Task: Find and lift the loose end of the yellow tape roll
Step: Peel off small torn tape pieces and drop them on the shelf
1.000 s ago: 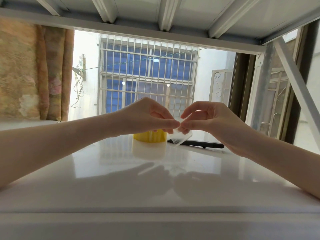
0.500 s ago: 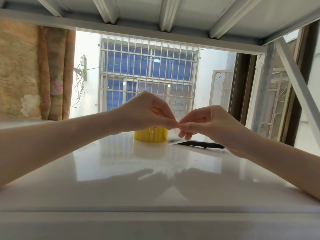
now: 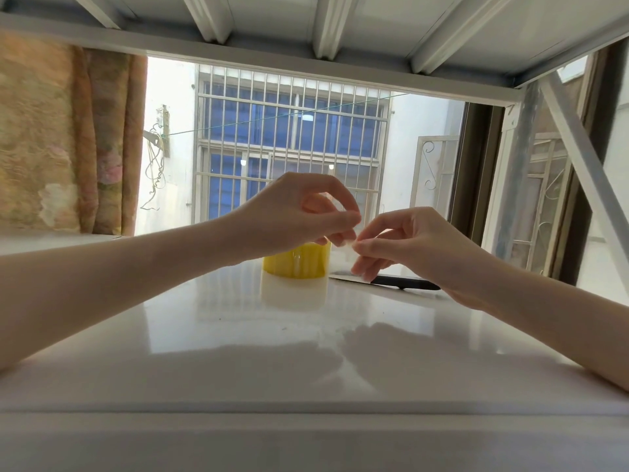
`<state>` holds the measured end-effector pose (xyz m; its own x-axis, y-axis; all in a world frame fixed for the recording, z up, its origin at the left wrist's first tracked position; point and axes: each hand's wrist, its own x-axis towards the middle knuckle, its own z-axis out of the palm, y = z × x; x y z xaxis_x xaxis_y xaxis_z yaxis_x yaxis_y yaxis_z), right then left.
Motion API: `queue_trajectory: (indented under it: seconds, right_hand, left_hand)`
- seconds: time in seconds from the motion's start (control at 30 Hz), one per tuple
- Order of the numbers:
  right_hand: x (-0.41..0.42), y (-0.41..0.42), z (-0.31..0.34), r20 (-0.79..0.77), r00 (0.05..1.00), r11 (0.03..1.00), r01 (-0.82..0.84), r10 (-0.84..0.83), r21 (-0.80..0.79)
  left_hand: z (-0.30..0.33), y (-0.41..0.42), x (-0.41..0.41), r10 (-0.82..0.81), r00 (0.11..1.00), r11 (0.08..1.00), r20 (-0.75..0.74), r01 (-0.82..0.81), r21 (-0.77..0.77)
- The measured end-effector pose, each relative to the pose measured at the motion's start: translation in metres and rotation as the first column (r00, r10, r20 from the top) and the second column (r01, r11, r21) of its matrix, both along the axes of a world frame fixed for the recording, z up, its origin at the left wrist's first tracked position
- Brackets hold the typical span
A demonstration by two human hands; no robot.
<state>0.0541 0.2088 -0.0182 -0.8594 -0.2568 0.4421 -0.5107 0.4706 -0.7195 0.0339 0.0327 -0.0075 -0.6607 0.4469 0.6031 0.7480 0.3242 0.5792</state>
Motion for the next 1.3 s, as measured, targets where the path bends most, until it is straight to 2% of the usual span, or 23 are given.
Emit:
queue_trajectory:
  seconds: [0.1,0.4,1.07,1.3]
  right_hand:
    - [-0.0002,0.0003,-0.0004,-0.015,1.0,1.0,-0.004,0.004,-0.012]
    - [0.0003,-0.0005,0.0006,-0.034,0.999,0.999,-0.031,0.03,-0.028]
    - [0.0001,-0.0011,-0.0002,0.023,1.0,1.0,-0.012,0.012,-0.007]
    - [-0.0008,0.001,0.001,-0.009,1.0,0.998,-0.028,0.027,-0.052]
  left_hand:
    - [0.0009,-0.0025,-0.0041,-0.017,0.996,0.999,0.086,0.014,0.035]
    - [-0.003,-0.0028,-0.0074,0.05,0.992,0.987,0.113,-0.032,-0.158]
    - [-0.0012,-0.0053,-0.0066,0.038,0.989,0.984,0.145,-0.012,-0.175]
    - [0.0006,-0.004,-0.0071,-0.012,0.971,0.993,0.238,0.04,-0.112]
